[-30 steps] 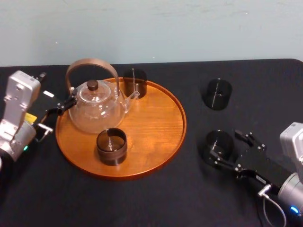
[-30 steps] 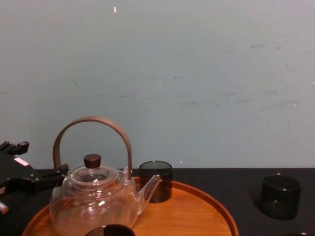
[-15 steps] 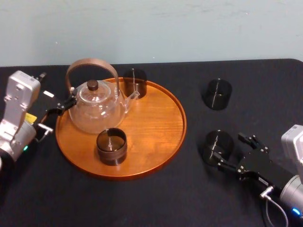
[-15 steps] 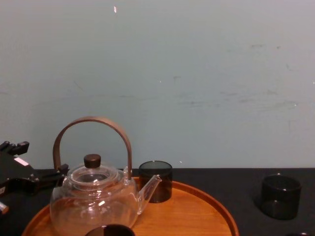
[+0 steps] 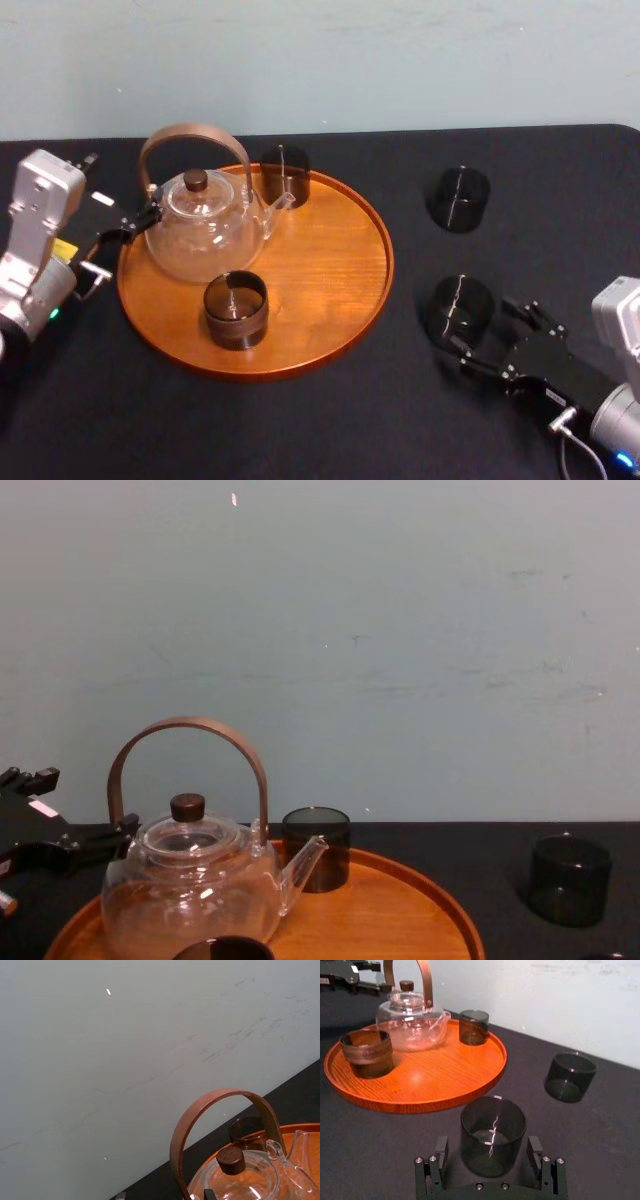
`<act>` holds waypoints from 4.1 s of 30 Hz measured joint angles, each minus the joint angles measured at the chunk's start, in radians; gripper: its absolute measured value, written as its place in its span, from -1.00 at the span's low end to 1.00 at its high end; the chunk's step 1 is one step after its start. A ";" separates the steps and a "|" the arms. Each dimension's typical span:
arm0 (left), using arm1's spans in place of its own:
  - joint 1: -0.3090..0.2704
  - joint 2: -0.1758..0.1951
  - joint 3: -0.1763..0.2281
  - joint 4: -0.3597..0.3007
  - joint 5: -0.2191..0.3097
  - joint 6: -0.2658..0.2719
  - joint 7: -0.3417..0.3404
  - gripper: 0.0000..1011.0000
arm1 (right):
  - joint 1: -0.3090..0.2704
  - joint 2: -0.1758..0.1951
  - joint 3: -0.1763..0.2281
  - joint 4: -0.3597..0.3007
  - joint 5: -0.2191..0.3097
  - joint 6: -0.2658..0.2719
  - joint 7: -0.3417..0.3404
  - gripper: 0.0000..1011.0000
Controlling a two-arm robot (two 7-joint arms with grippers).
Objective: Pick up the glass from the table and place it on the tray.
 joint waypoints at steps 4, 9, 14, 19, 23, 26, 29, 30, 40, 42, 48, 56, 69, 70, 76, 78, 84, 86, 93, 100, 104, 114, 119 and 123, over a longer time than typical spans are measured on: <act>0.000 0.000 0.000 0.000 0.000 0.000 0.000 1.00 | 0.006 -0.015 0.001 0.022 -0.001 0.005 0.012 0.98; 0.000 0.000 0.000 0.000 0.000 0.000 0.000 1.00 | 0.013 -0.031 0.006 0.045 -0.004 0.009 0.024 0.98; 0.000 0.000 0.000 0.000 0.000 0.000 0.000 1.00 | 0.020 -0.046 0.013 0.061 -0.009 0.012 0.038 0.98; 0.000 0.000 0.000 0.000 0.000 0.000 0.000 1.00 | 0.034 -0.058 0.017 0.077 -0.016 0.015 0.053 0.98; 0.000 0.000 0.000 0.000 0.000 0.000 0.000 1.00 | 0.057 -0.073 0.017 0.092 -0.023 0.017 0.073 0.98; 0.000 0.000 0.000 0.000 0.000 0.000 0.000 1.00 | 0.074 -0.083 0.016 0.102 -0.029 0.017 0.085 0.98; 0.000 0.000 0.000 0.000 0.000 0.000 0.000 1.00 | 0.090 -0.089 0.012 0.113 -0.035 0.017 0.093 0.98; 0.000 0.000 0.000 0.000 0.000 0.000 0.000 1.00 | 0.100 -0.094 0.009 0.120 -0.038 0.017 0.097 0.98; 0.000 0.000 0.000 0.000 0.000 0.000 0.000 1.00 | 0.171 -0.121 -0.015 0.184 -0.042 0.018 0.132 0.98; 0.000 0.000 0.000 0.000 0.000 0.000 0.000 1.00 | 0.183 -0.125 -0.020 0.197 -0.039 0.019 0.141 0.98; 0.000 0.000 0.000 0.000 0.000 0.000 0.000 1.00 | 0.199 -0.131 -0.027 0.218 -0.027 0.020 0.157 0.98; 0.000 0.000 0.000 0.000 0.000 0.000 0.000 1.00 | 0.195 -0.130 -0.025 0.212 -0.027 0.020 0.153 0.90; 0.000 0.000 0.000 0.000 0.000 0.000 0.000 1.00 | 0.192 -0.128 -0.024 0.209 -0.029 0.020 0.150 0.79; 0.000 0.000 0.000 0.000 0.000 0.000 0.000 1.00 | 0.192 -0.128 -0.024 0.209 -0.029 0.020 0.149 0.79; 0.000 0.000 0.000 0.000 0.000 0.000 0.000 1.00 | 0.192 -0.128 -0.023 0.208 -0.030 0.020 0.149 0.79; 0.000 0.000 0.000 0.000 0.000 0.000 0.000 1.00 | 0.192 -0.128 -0.022 0.208 -0.028 0.020 0.150 0.79; 0.000 0.000 0.000 0.000 0.000 0.000 0.000 1.00 | 0.202 -0.122 -0.022 0.207 0.010 0.038 0.167 0.79; 0.000 0.000 0.000 0.000 0.000 0.000 0.000 1.00 | 0.204 -0.120 -0.024 0.199 0.012 0.042 0.167 0.79; 0.000 0.000 0.000 0.000 0.000 0.000 0.000 1.00 | 0.224 -0.111 -0.044 0.144 0.008 0.065 0.159 0.79; 0.000 0.000 0.000 0.000 0.000 0.000 0.000 1.00 | 0.262 -0.118 -0.082 0.116 -0.020 0.086 0.148 0.79; 0.000 0.000 0.000 0.000 0.000 0.000 0.000 1.00 | 0.284 -0.124 -0.102 0.107 -0.042 0.095 0.140 0.79; 0.000 0.000 0.000 0.000 0.000 0.000 0.000 1.00 | 0.330 -0.148 -0.146 0.114 -0.082 0.111 0.136 0.79; 0.000 0.000 0.000 0.000 0.000 0.000 0.000 1.00 | 0.343 -0.158 -0.161 0.123 -0.092 0.113 0.138 0.79; 0.000 0.000 0.000 0.000 0.000 0.000 0.000 1.00 | 0.353 -0.167 -0.173 0.132 -0.097 0.114 0.143 0.79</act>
